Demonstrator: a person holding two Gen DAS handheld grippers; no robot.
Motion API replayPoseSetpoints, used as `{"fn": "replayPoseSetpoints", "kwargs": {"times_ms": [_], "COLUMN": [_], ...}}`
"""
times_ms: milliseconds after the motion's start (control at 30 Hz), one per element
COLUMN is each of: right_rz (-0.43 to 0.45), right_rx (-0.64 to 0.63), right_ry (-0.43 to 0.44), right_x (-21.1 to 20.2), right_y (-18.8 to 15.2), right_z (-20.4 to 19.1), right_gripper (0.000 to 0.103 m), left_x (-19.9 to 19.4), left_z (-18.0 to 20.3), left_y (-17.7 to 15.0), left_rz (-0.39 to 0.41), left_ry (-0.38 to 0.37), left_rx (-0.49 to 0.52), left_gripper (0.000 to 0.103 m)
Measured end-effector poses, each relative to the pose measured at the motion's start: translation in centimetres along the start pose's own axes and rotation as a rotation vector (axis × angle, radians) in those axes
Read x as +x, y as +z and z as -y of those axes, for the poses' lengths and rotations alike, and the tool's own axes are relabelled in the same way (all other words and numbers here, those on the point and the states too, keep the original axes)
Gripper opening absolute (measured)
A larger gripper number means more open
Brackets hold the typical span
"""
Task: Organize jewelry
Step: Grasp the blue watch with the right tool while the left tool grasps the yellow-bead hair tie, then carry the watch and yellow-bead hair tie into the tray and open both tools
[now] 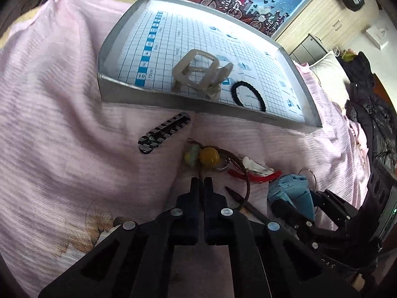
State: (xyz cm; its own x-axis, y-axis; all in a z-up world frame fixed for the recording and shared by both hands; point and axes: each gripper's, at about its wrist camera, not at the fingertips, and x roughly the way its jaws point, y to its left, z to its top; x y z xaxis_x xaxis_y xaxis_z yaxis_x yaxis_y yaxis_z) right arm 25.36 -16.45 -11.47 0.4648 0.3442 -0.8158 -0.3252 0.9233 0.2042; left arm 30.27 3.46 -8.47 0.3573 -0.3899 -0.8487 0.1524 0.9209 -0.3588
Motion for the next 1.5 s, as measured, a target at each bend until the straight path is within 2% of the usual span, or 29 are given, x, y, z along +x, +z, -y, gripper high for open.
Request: {"fn": "replayPoseSetpoints", "kwargs": {"times_ms": [333,633,1100,1500], "right_rz": [0.05,0.226,0.284,0.386], "right_rx": [-0.025,0.004,-0.012,0.043], "right_ry": [0.01,0.06,0.072,0.069], "right_x": [-1.0,-4.2,-5.1,-7.4], "right_y": [-0.3,0.5,0.8,1.3], "right_z": [-0.5,0.0,0.0,1.7], "right_gripper": [0.049,0.048,0.044,0.044], "left_x": [-2.7,-4.2,-5.0,-6.3], "left_z": [3.8,6.0,7.0,6.7], "left_y": [-0.7,-0.8,-1.0,-0.7], "left_rz": [0.165,0.28,0.325,0.373], "left_ry": [0.023,-0.042,-0.05,-0.036], "left_rx": [0.15,0.232,0.283,0.26], "left_gripper": [0.0,0.0,0.0,0.0]}}
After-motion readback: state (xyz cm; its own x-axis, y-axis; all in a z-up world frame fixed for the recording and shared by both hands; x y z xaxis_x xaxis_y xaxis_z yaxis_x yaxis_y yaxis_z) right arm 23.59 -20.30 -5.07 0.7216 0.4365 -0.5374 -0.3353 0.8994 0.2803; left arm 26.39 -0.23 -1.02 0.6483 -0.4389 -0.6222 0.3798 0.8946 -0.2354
